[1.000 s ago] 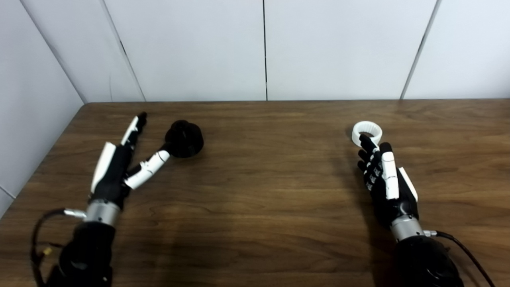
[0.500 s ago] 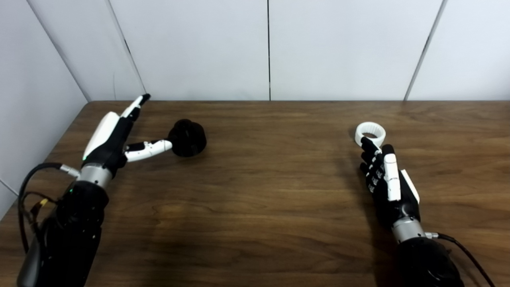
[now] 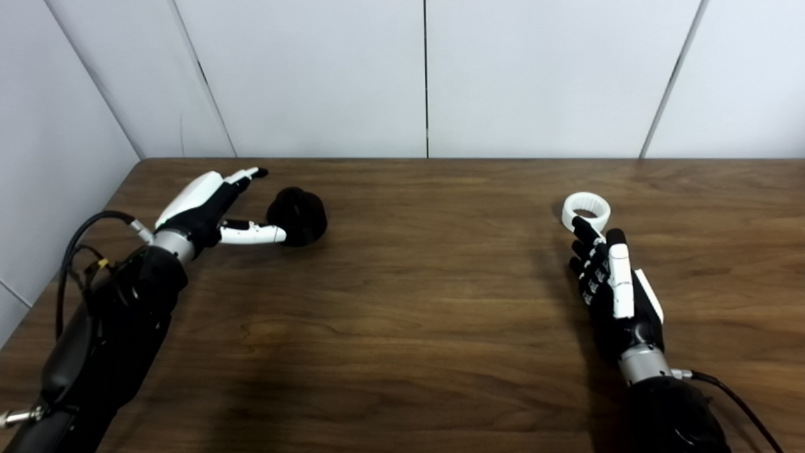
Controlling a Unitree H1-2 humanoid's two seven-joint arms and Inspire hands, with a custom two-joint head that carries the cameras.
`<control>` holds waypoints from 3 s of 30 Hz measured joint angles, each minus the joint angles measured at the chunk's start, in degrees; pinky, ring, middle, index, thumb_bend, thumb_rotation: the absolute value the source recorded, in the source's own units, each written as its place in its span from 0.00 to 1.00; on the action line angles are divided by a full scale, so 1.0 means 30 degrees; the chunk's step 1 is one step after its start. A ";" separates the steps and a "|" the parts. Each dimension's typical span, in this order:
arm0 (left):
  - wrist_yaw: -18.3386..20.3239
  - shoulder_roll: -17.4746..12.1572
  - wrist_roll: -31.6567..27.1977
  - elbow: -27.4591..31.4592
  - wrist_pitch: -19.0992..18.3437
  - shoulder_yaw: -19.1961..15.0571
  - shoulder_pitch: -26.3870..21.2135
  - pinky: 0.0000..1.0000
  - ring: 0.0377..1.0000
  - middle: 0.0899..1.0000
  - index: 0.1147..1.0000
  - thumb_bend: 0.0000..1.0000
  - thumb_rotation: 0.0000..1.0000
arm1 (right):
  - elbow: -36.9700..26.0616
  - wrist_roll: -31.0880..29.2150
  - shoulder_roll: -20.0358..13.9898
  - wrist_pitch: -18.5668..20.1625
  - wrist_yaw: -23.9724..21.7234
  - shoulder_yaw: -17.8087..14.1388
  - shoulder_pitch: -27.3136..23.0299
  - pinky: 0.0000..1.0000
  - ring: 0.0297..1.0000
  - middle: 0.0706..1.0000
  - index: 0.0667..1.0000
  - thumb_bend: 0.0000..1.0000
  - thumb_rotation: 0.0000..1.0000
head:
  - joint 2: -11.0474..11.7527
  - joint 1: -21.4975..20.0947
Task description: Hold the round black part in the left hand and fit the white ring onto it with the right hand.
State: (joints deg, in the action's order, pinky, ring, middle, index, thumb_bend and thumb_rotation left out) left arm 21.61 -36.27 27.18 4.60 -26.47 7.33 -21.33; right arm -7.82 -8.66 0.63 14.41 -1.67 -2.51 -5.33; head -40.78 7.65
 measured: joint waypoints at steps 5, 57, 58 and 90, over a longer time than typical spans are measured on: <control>0.0225 -0.0070 0.0095 -0.0933 0.0099 0.0243 -0.0257 0.90 1.00 1.00 0.92 1.00 0.51 | 0.0001 0.0023 0.0007 -0.0089 -0.0001 -0.0017 0.0051 1.00 0.99 0.97 0.90 0.61 1.00 | 0.0088 -0.0088; -0.0617 0.1529 0.1326 -0.5184 0.2273 0.1781 -0.1855 0.90 1.00 1.00 1.00 1.00 0.51 | -0.0037 0.0507 -0.0363 -0.0787 0.0155 -0.0086 0.0478 1.00 0.95 0.92 0.87 0.59 1.00 | 0.0645 -0.0439; -0.0617 0.1557 0.1327 -0.5209 0.2233 0.1782 -0.1924 0.90 1.00 1.00 1.00 1.00 0.51 | -0.0037 0.0499 -0.0390 -0.0791 0.0146 -0.0087 0.0478 1.00 0.95 0.92 0.87 0.59 1.00 | 0.0645 -0.0439; -0.1135 0.2206 0.1458 -0.6100 0.2003 0.2335 -0.2303 0.88 1.00 1.00 0.85 1.00 0.49 | -0.0128 0.0320 -0.0600 -0.1122 0.0030 -0.0349 0.0731 1.00 0.95 0.87 0.85 0.62 0.98 | 0.0469 -0.0293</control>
State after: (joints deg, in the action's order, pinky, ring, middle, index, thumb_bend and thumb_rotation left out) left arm 18.21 -29.65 31.56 -13.70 -20.46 14.33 -28.24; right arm -8.21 -7.70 -1.17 11.05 -1.58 -3.56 -3.14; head -39.37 6.77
